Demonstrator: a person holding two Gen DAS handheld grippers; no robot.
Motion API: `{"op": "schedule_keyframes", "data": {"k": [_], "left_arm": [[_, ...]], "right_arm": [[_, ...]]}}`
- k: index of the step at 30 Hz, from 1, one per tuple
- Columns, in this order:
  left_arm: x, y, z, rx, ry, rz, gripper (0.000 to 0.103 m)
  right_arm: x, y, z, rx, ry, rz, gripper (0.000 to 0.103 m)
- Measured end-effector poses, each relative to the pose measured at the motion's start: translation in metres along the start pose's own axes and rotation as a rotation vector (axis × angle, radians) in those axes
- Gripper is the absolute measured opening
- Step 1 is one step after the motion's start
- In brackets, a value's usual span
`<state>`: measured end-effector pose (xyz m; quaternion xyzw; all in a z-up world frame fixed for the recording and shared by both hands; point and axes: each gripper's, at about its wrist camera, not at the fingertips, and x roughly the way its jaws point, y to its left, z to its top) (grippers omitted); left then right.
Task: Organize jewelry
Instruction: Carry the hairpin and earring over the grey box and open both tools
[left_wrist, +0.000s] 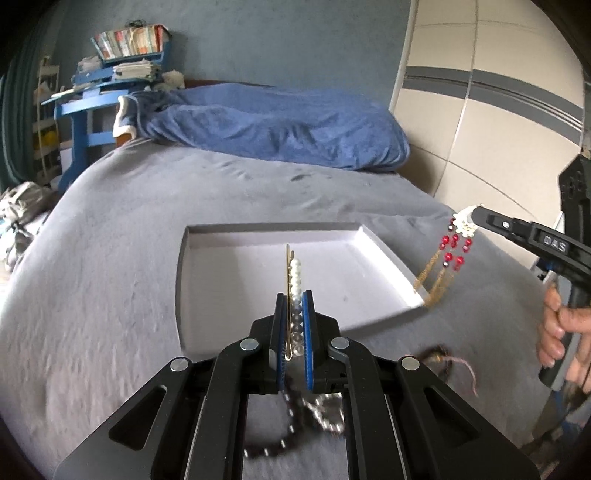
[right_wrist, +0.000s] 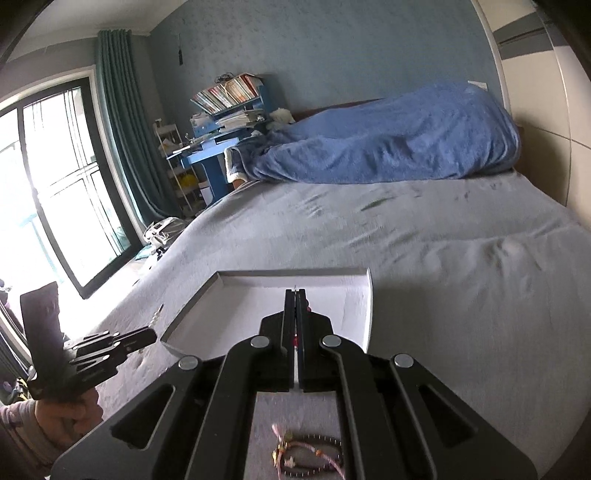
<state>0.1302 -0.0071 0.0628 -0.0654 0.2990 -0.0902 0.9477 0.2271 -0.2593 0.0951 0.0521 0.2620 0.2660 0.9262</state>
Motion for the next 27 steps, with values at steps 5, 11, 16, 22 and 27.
{"op": "schedule_keyframes", "data": {"k": [5,11,16,22,27], "left_arm": [[0.030,0.007,0.018,-0.003,0.052,0.049,0.009],[0.060,0.017,0.018,-0.014,0.124,0.069,0.009],[0.081,0.023,0.006,-0.026,0.197,0.085,0.009],[0.091,0.028,0.000,-0.030,0.234,0.093,0.009],[0.087,0.031,-0.005,-0.042,0.225,0.100,0.026]], "right_arm": [[0.021,0.000,0.008,0.002,0.029,0.013,0.001],[0.048,-0.005,-0.008,0.021,0.099,0.011,0.001],[0.071,-0.012,-0.028,0.041,0.182,-0.001,0.001],[0.087,-0.019,-0.045,0.050,0.247,-0.028,0.001],[0.086,-0.019,-0.050,0.030,0.260,-0.047,0.002]]}}
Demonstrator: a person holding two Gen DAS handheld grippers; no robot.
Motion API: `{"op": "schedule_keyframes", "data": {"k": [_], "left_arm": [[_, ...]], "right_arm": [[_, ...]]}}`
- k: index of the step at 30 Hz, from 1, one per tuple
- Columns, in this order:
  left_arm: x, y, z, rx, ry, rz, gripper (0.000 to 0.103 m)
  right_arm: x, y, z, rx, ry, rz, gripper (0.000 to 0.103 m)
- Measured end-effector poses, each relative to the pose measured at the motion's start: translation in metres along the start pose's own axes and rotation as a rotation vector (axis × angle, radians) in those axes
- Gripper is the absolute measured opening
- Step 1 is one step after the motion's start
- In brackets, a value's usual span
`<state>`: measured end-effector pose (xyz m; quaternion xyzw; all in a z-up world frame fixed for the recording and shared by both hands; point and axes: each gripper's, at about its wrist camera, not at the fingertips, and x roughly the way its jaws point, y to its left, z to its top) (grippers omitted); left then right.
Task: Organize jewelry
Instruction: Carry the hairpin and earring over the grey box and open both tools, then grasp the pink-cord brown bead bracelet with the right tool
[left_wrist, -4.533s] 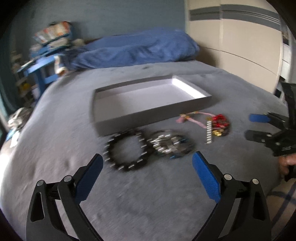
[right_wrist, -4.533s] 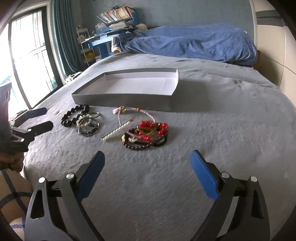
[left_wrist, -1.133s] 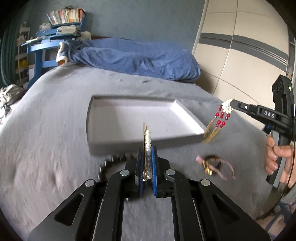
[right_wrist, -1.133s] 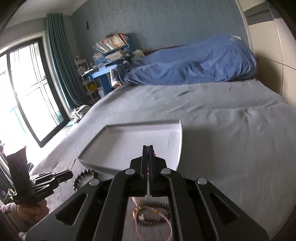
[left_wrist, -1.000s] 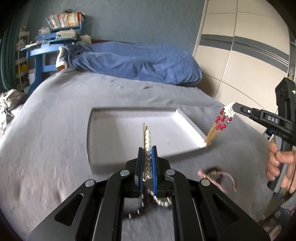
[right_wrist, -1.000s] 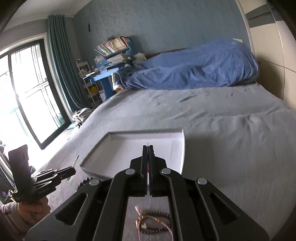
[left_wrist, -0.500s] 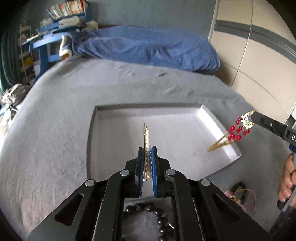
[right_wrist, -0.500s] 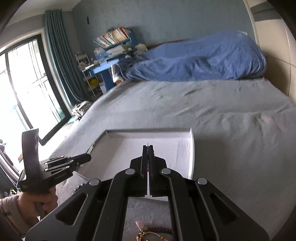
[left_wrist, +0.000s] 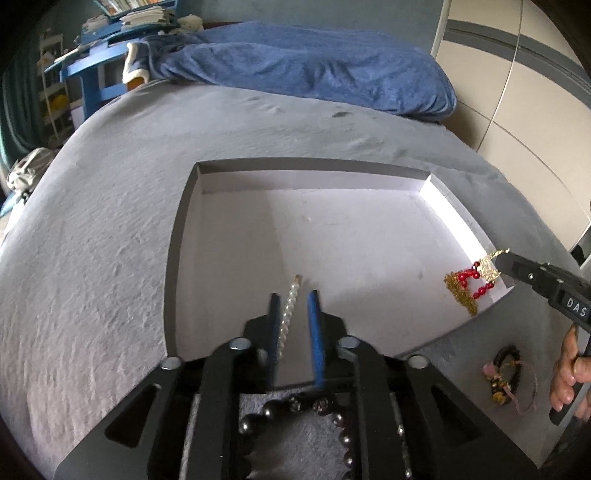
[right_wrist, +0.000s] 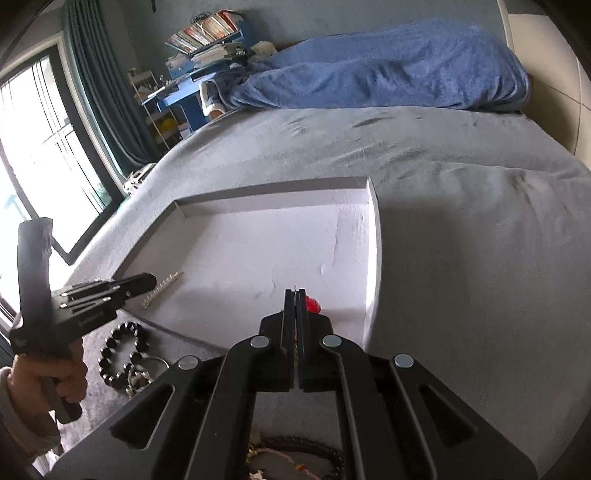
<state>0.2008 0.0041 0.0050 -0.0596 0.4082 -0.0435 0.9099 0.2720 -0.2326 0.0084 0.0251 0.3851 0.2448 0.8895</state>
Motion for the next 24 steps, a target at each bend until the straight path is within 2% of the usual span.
{"op": "schedule_keyframes", "data": {"k": [1,3,6,7,11,13,19,24], "left_arm": [[-0.003,0.002,-0.003,-0.007,-0.010,-0.012,0.029],[-0.011,0.003,-0.009,-0.008,-0.036,-0.017,0.053],[-0.029,0.003,-0.021,-0.010,-0.090,-0.040,0.072],[-0.036,0.000,-0.024,0.003,-0.104,-0.040,0.073],[-0.057,-0.007,-0.041,0.036,-0.133,-0.044,0.077],[-0.064,-0.010,-0.051,0.043,-0.139,-0.045,0.077],[-0.074,-0.013,-0.079,0.052,-0.135,-0.034,0.077],[-0.084,-0.015,-0.089,0.046,-0.171,-0.030,0.077]], "right_arm": [[-0.002,-0.001,-0.002,-0.003,-0.002,-0.003,0.002],[-0.007,0.000,-0.005,-0.010,-0.014,-0.006,0.006],[-0.020,-0.001,-0.012,-0.012,-0.046,-0.006,0.030],[-0.025,-0.002,-0.014,-0.014,-0.058,-0.006,0.035],[-0.041,-0.004,-0.025,-0.016,-0.076,-0.010,0.038],[-0.049,-0.005,-0.032,-0.011,-0.083,-0.011,0.044],[-0.063,-0.007,-0.055,-0.011,-0.077,-0.022,0.047],[-0.067,-0.010,-0.080,-0.001,-0.054,-0.034,0.047]]}}
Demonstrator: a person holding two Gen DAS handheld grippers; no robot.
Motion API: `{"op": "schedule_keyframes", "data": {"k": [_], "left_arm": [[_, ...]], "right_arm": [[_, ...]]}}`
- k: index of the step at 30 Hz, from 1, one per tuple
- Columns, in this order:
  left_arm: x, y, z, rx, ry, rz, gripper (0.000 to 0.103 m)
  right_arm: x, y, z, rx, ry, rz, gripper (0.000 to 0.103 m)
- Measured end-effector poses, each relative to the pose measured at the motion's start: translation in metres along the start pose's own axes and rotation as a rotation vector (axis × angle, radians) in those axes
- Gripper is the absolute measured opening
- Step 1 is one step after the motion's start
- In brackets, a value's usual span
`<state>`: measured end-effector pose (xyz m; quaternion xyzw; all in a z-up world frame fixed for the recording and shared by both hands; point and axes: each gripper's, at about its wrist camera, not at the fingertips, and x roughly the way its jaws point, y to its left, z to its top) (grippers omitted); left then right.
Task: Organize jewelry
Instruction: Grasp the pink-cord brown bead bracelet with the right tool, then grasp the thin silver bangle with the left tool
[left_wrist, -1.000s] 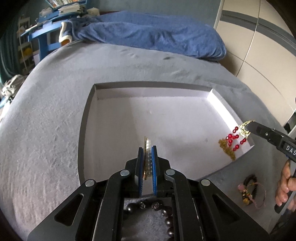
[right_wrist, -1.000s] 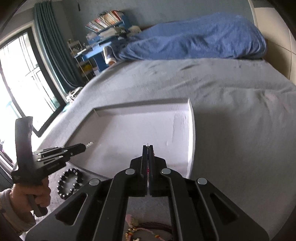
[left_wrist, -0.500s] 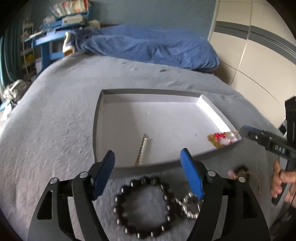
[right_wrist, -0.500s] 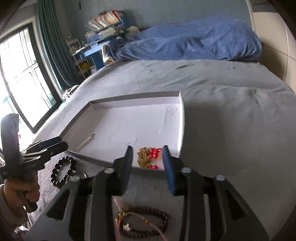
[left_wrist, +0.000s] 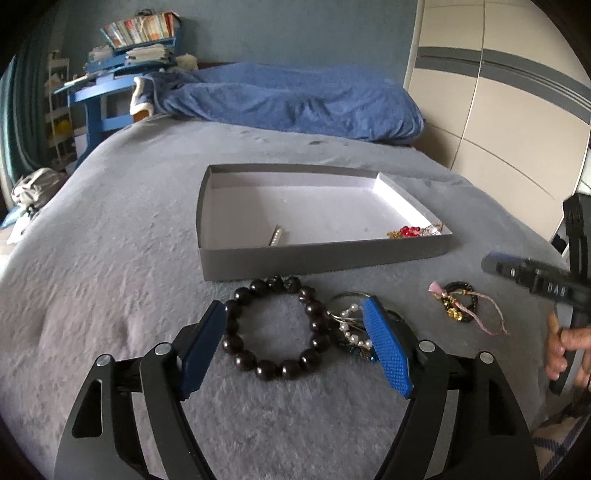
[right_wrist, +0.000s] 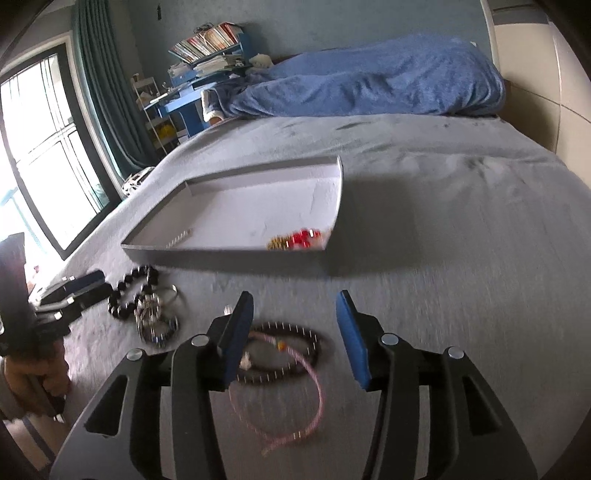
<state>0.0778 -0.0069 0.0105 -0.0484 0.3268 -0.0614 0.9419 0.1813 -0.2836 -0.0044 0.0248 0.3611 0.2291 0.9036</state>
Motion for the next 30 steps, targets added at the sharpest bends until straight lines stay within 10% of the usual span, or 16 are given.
{"op": "schedule_keyframes", "data": {"k": [10,15,30], "left_arm": [[-0.002,-0.004,-0.016,0.010,0.030,-0.009,0.077],[-0.002,-0.004,-0.015,0.017,0.025,-0.011,0.077],[0.014,-0.033,-0.008,0.154,0.095,-0.105,0.051]], "right_arm": [[0.001,-0.008,-0.037,0.047,0.051,-0.057,0.045],[0.008,-0.004,-0.039,0.028,0.078,-0.073,0.005],[0.000,-0.016,-0.040,0.096,0.022,-0.031,0.003]]}}
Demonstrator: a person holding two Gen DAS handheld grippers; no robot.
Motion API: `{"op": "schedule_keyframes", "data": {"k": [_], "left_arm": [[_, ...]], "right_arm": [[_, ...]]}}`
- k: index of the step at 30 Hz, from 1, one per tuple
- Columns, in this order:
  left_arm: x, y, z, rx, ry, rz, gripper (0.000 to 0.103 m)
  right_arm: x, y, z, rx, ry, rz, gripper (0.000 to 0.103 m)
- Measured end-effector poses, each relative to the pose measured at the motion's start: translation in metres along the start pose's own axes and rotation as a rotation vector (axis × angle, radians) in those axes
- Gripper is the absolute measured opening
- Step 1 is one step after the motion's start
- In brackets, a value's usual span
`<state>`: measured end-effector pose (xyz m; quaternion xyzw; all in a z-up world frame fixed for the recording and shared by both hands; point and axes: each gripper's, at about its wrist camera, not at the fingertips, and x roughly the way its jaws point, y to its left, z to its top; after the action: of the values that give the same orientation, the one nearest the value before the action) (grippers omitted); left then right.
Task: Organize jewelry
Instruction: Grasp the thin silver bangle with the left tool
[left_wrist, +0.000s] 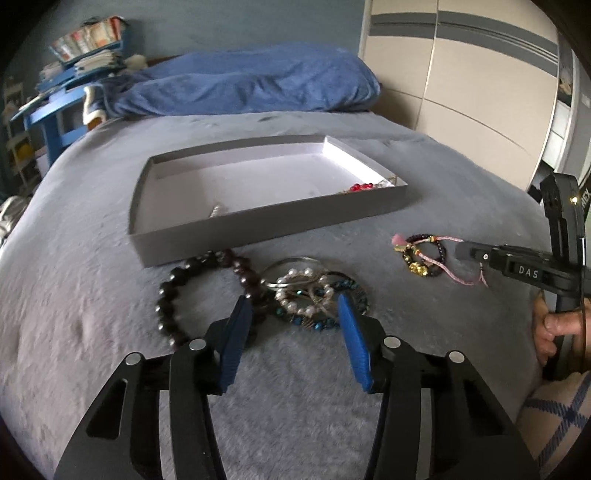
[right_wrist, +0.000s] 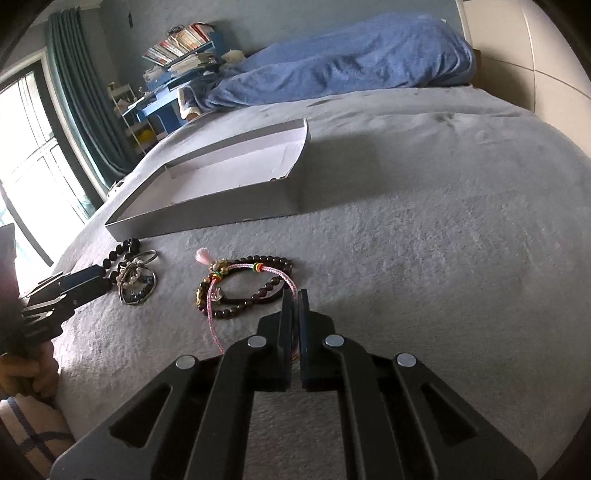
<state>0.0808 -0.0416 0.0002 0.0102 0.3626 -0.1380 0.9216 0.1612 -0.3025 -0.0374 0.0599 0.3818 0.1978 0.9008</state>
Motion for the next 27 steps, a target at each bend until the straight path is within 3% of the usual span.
{"op": "schedule_keyframes", "data": {"k": [6,12,20,27], "left_arm": [[0.012,-0.009,0.021,0.016,-0.005,-0.007,0.051],[0.043,-0.009,0.037,0.030,0.069,0.042,0.051],[0.061,-0.009,0.033,0.047,0.139,0.072,0.053],[0.058,-0.006,0.029,0.027,0.127,0.046,0.052]], "right_arm": [[0.001,0.000,-0.001,0.002,0.003,0.009,0.003],[0.000,-0.001,0.000,0.002,0.001,0.017,0.003],[0.001,-0.002,0.000,0.002,0.002,0.020,0.003],[0.001,-0.002,0.000,0.002,0.002,0.020,0.003]]}}
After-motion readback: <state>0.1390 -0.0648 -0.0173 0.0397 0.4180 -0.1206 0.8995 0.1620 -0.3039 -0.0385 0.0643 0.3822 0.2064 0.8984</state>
